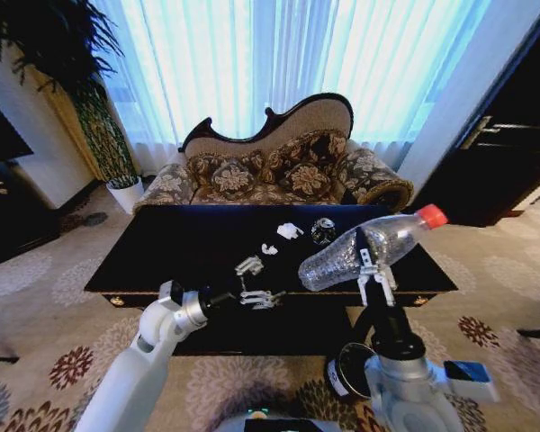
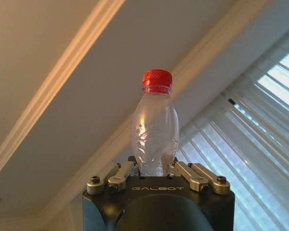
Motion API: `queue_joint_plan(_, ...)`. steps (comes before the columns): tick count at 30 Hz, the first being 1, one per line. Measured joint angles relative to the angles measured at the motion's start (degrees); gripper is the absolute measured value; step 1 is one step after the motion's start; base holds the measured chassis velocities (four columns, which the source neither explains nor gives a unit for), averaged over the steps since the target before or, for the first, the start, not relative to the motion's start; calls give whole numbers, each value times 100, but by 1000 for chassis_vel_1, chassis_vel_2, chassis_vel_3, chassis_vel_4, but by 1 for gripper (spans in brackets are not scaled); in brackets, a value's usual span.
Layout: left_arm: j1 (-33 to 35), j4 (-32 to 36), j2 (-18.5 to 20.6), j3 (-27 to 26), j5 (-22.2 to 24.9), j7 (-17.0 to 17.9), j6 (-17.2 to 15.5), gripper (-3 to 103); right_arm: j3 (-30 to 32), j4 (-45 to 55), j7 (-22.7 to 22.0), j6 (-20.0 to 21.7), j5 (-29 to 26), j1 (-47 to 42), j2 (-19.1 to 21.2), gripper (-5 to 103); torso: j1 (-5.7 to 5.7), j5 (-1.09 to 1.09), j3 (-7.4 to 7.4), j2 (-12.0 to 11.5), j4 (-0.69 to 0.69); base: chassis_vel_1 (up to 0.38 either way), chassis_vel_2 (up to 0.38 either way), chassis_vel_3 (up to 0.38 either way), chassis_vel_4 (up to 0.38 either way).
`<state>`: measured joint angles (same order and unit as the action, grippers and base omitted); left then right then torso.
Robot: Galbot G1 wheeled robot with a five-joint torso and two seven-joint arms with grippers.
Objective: Move to the front of the table and place the trash on the table into the trash bin.
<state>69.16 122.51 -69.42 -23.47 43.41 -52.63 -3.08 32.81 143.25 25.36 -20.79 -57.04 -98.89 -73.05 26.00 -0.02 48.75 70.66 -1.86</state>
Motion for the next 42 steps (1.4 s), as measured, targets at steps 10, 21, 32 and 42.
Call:
queue_joint_plan(10,494,315,-263,-947,449,1651,454,100,666,-437,645,-369,-247,23,542,23,0,1,0,0,1,0,0,0,0)
queue_joint_plan(21,501,1227,-456,-1879,639,4275,-180,100,562,-1685,1755,-912,-24,-139,497,23,0,0,0,0,0,0,0,0,0)
queue_joint_plan(32,402,1553,-360,-2551,1358,4706,-497,100,631,-3402,3319,-1197,47,-73,669,23,0,1,0,0,0,0,0,0,0)
queue_joint_plan(42,330,1785,-184,-2986,2024,6006,-975,100,308,-5233,2586,-1323,1157,411,698,23,0,1,0,0,-1,0,0,0,0)
